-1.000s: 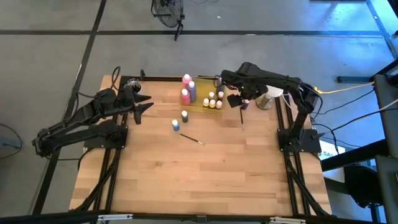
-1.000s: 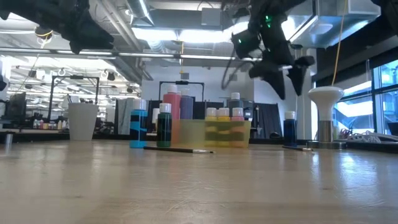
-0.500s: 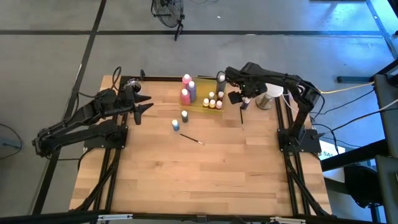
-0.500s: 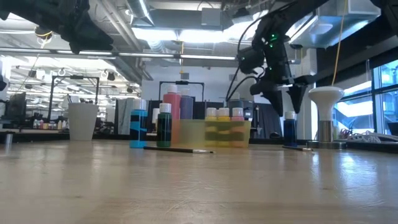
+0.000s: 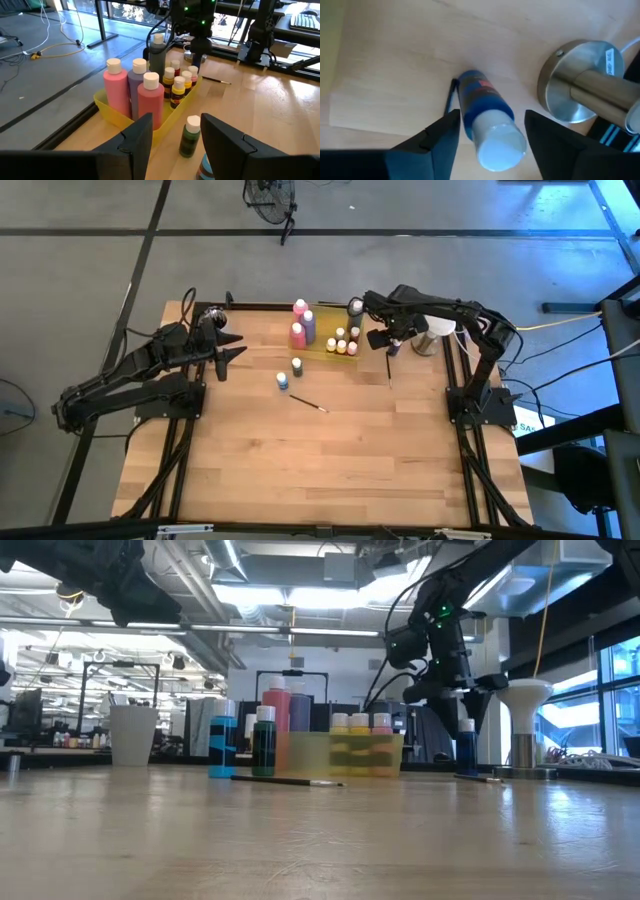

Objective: Pick & Place Paint Supplies
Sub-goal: Put the small blue paint bottle into the yellow bin

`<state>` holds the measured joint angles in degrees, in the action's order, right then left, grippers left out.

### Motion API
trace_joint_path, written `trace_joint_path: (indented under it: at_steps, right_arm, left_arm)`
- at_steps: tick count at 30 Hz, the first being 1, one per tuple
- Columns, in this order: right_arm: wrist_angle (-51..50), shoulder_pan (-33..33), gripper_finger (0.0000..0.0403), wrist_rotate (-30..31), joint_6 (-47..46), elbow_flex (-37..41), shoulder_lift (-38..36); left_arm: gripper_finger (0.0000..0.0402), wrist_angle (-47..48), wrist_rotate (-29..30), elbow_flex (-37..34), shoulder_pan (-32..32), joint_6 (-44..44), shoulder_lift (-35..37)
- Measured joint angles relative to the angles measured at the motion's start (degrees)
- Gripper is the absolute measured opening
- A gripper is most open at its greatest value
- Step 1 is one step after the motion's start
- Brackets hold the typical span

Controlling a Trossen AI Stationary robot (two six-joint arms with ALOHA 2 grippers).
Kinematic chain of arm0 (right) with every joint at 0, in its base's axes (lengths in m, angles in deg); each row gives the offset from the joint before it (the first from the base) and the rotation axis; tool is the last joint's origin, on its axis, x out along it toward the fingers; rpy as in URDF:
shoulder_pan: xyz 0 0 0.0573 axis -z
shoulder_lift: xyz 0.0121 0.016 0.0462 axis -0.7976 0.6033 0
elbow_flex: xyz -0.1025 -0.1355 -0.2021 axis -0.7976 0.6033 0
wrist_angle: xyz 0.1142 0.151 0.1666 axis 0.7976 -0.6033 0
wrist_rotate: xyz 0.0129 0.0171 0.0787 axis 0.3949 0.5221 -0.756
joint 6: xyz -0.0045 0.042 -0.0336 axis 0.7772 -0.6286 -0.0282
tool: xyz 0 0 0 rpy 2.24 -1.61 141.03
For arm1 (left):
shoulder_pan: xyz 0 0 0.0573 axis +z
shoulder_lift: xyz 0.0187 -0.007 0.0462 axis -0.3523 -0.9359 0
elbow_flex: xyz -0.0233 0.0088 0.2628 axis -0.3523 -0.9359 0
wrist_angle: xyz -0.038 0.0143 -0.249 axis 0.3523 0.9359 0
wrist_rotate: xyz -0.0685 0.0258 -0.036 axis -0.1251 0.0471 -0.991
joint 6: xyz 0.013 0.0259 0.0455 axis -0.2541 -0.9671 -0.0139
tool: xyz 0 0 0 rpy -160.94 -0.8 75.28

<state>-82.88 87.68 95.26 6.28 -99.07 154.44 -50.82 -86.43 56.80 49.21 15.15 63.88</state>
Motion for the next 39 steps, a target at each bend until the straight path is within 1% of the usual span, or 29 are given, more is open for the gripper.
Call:
trace_joint_path:
  at_steps: [4, 10, 17, 21, 29, 34, 39]
  right_arm:
    - [0.26, 0.03, 0.0191, -0.02, 0.03, 0.00, 0.00]
    - [-0.50, 0.04, 0.0127, -0.26, 0.03, -0.13, -0.10]
    - [-1.41, -0.08, 0.0114, 0.19, 0.01, -0.20, -0.19]
    - [-4.89, -1.44, 0.0114, 1.04, -0.22, -1.59, 0.27]
    - [-12.80, -7.00, 0.0114, 1.12, -1.32, -11.29, 0.20]
    - [-20.25, -13.23, 0.0114, 0.80, -2.79, -21.56, 0.17]
    - [-20.00, -19.30, 0.0114, -0.92, -2.81, -33.60, 0.07]
  left_arm:
    - [0.0162, 0.01, 0.00, 0.00, 0.00, 0.00, 0.00]
    - [0.0162, 0.02, 0.00, 0.00, 0.02, 0.00, 0.00]
    - [0.0162, 0.33, 0.00, 0.00, 0.02, -0.02, 0.00]
    - [0.0162, 0.41, 0.24, 0.00, 0.02, -0.02, 0.00]
    - [0.0162, 0.46, 0.42, 0.00, 0.02, -0.04, 0.00]
    - [0.0162, 0.61, 0.46, 0.00, 0.02, -0.04, 0.00]
    - [0.0162, 0.59, 1.37, 0.00, 0.02, -0.04, 0.00]
